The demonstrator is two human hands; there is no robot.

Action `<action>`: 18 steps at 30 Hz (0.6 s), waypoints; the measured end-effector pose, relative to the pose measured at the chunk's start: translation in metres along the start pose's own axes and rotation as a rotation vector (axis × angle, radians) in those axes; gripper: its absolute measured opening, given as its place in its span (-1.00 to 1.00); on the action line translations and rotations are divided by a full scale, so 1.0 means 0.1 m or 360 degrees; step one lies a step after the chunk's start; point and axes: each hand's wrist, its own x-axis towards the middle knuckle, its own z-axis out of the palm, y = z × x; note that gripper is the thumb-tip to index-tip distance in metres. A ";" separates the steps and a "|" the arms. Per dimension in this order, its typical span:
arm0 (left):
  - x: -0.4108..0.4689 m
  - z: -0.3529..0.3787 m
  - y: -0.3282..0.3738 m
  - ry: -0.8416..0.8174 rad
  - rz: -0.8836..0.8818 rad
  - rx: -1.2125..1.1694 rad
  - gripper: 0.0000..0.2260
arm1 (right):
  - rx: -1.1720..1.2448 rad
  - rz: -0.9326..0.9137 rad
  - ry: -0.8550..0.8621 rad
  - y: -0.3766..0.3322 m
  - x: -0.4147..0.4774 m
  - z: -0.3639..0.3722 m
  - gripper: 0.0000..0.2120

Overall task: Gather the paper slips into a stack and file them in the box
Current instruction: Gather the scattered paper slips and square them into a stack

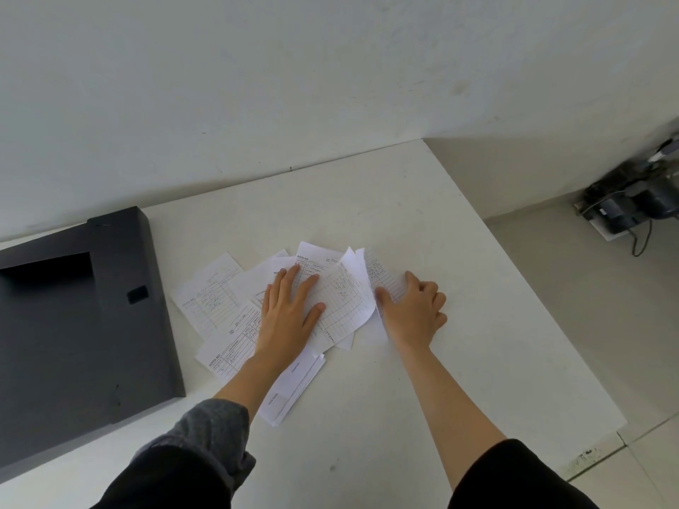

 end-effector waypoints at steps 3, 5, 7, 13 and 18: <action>0.00 0.01 0.04 0.0038 -0.0045 -0.0008 -0.57 | -0.0001 -0.0032 0.0021 0.00 -0.05 0.05 -0.46; 0.01 0.02 0.05 0.0055 -0.0071 -0.0011 -0.57 | -0.0039 -0.0039 0.0031 0.05 -0.06 0.05 -0.47; 0.01 0.03 0.05 0.0065 -0.0103 -0.0026 -0.56 | -0.0038 0.0014 0.0085 0.12 -0.04 0.02 -0.52; 0.03 0.03 0.09 0.0208 -0.0287 -0.0096 -0.56 | -0.0030 0.0174 0.0240 0.29 0.01 -0.09 -0.57; 0.05 0.03 0.10 0.0244 -0.0307 -0.0160 -0.55 | 0.0278 0.0199 0.0192 0.23 -0.03 -0.11 -0.74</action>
